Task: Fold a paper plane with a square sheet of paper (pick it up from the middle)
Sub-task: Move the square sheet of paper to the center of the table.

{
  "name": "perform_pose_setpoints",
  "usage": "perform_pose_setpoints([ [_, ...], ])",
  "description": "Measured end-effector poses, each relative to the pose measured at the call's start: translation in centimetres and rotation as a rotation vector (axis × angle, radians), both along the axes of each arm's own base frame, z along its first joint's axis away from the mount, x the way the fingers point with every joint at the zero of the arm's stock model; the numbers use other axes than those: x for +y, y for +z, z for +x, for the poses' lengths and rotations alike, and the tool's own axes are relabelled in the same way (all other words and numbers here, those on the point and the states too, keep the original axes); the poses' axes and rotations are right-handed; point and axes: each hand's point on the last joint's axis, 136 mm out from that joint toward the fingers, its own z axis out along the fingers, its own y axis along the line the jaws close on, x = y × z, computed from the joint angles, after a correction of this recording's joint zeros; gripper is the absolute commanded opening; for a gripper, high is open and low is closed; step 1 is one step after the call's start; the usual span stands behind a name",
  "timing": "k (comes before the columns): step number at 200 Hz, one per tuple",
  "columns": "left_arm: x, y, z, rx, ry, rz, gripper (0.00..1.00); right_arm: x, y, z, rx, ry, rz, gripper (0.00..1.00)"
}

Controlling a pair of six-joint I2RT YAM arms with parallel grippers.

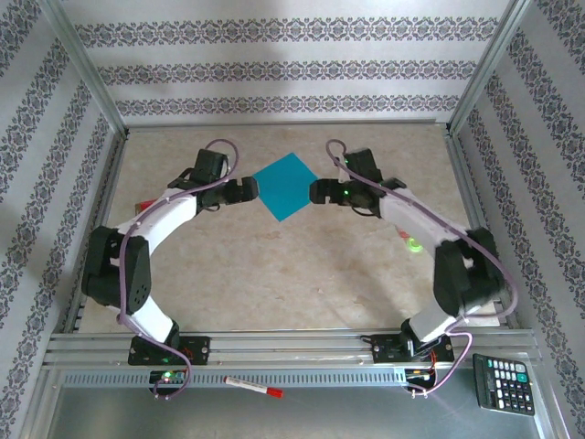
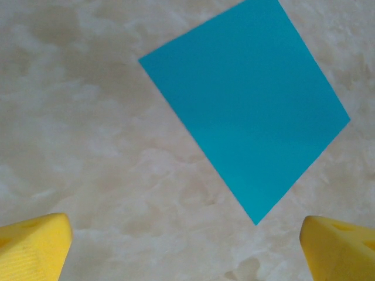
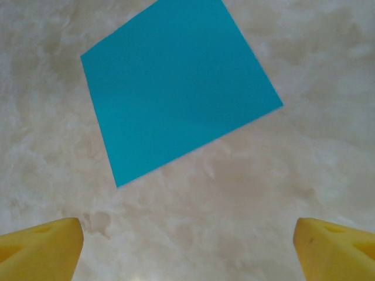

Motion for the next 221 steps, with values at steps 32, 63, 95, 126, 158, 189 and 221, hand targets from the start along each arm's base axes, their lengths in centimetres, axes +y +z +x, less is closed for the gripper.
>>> perform_pose_setpoints([
  [32,-0.1,-1.9,-0.4,0.05,-0.005,0.013,1.0,2.4,-1.9,4.7,0.026,0.02,0.018,0.82],
  [63,-0.1,-2.2,-0.6,0.059,-0.006,0.015,1.0,4.2,-4.3,7.9,0.072,0.034,0.056,0.79],
  [95,0.0,-3.0,-1.3,0.082,-0.007,0.02,1.0,4.2,-7.0,10.2,0.151,-0.001,0.101,0.77],
  [126,0.1,-3.8,-1.9,0.107,-0.01,0.021,1.0,3.1,-9.7,10.7,0.254,-0.055,0.114,0.75],
  [158,-0.1,-3.9,-2.1,0.114,-0.018,0.011,1.0,3.3,-10.3,9.8,0.313,-0.066,0.131,0.75],
  [189,0.2,-5.0,-3.2,0.147,-0.004,0.011,1.0,3.8,-10.4,7.0,0.352,-0.07,0.17,0.74],
  [221,0.8,-5.9,-4.6,0.183,0.034,0.007,1.0,5.0,-10.5,2.0,0.402,-0.105,0.228,0.77],
])
